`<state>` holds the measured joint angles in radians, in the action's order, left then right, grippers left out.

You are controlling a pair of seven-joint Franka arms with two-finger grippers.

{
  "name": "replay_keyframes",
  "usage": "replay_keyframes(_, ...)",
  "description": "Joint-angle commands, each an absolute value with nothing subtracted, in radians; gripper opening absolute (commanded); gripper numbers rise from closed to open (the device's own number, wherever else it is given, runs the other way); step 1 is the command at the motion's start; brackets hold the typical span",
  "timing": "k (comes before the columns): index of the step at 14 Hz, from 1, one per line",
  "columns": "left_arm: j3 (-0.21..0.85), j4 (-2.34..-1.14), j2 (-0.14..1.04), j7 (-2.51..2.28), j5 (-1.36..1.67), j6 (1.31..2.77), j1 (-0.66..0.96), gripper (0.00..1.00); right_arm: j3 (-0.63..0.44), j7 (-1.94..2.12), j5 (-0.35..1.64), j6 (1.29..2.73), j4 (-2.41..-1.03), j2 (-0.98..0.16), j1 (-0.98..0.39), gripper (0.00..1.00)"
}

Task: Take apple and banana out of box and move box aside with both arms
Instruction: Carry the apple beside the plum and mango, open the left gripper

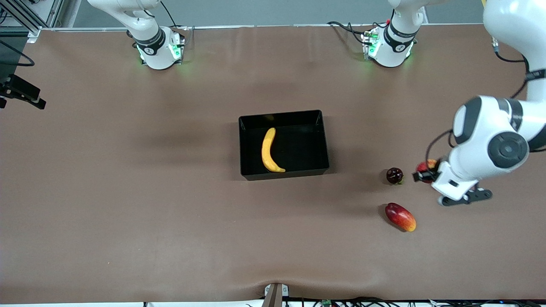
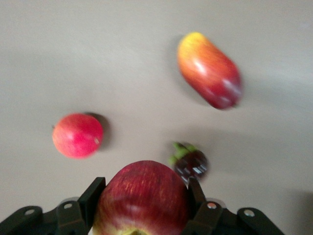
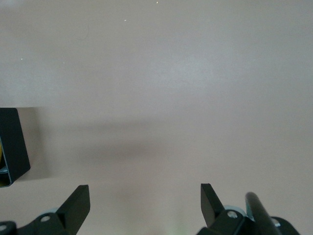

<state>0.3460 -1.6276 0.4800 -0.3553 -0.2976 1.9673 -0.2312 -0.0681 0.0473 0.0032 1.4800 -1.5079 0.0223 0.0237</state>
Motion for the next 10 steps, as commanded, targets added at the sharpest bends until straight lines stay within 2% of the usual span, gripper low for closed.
replay_keyframes(1,0.359,-1.646,0.567,-0.345,-0.385,2.103,-0.276,0.0,-0.064,0.044,-0.012,1.474,-1.497,0.017,0.026,1.0)
replay_keyframes(8,0.342,-1.637,0.733,-0.36,-0.445,2.325,-0.281,0.0,-0.064,0.044,-0.012,1.474,-1.497,0.014,0.025,1.0)
replay_keyframes(9,0.333,-1.637,0.738,-0.359,-0.445,2.333,-0.279,0.1,-0.064,0.044,-0.012,1.474,-1.497,0.014,0.025,1.0)
replay_keyframes(10,0.331,-1.634,0.747,-0.353,-0.445,2.336,-0.278,0.54,-0.064,0.044,-0.012,1.474,-1.497,0.014,0.028,1.0)
